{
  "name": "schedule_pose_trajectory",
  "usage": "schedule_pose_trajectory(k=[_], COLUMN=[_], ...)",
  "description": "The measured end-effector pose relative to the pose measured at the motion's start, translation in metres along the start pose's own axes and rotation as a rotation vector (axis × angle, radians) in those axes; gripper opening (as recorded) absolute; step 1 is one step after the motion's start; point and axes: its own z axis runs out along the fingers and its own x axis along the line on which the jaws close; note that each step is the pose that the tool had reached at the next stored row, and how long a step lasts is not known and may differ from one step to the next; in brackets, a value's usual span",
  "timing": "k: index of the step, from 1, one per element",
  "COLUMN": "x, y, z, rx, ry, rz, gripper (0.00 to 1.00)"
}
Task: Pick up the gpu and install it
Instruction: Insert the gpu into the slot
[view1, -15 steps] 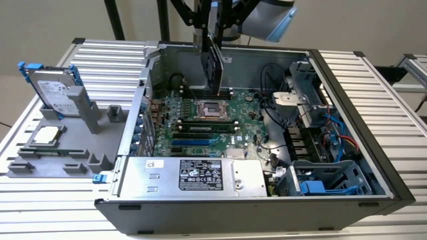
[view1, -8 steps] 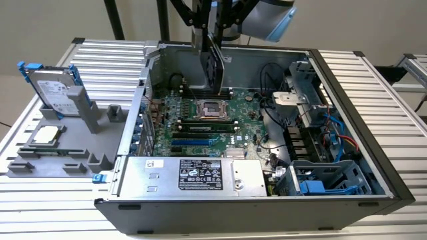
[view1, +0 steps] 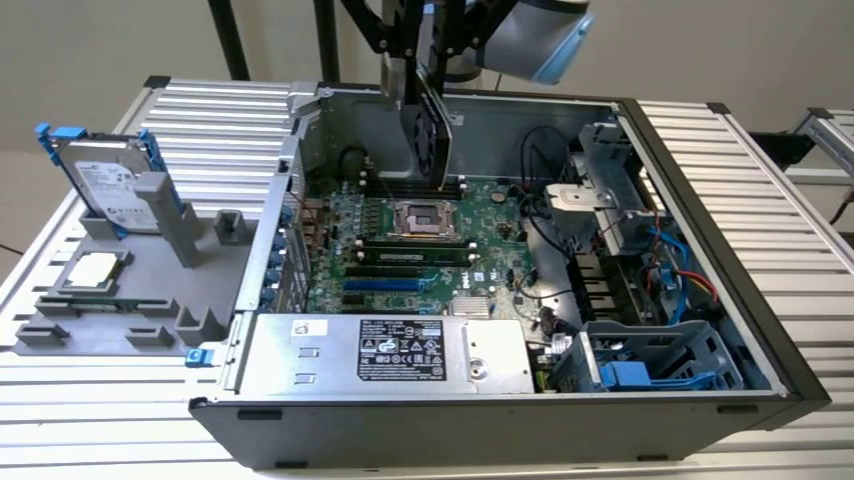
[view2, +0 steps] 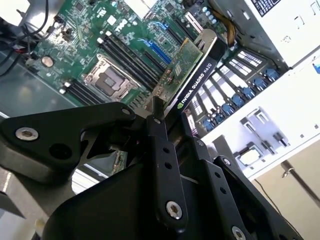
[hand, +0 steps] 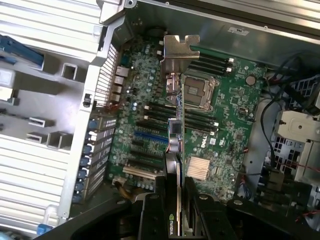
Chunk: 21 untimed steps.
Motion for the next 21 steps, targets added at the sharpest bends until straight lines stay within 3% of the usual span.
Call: schedule_pose_trajectory(k=[8,21], x=[0.0,0.0], y=[0.0,0.0], z=[0.0,0.0], rx=[0.0002,0.001], ry=[0.0006,0.0021], rz=[-0.041,-0.156], gripper=[0.0,0.0])
